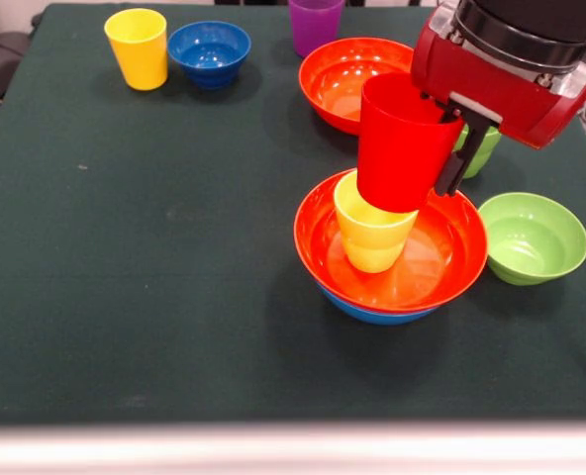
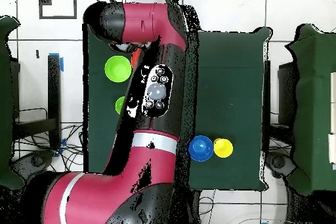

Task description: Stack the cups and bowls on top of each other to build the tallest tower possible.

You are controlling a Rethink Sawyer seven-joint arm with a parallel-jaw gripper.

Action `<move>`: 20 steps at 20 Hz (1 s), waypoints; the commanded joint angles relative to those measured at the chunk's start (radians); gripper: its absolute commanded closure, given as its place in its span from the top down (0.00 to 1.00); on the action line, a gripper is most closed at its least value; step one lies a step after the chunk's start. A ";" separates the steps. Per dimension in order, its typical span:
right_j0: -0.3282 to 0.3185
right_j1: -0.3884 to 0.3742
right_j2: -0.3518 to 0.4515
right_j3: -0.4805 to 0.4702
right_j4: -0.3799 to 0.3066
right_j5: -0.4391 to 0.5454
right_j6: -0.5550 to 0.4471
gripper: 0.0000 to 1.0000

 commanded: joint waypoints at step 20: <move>-0.036 -0.003 0.154 0.188 -0.100 -0.117 -0.220 0.00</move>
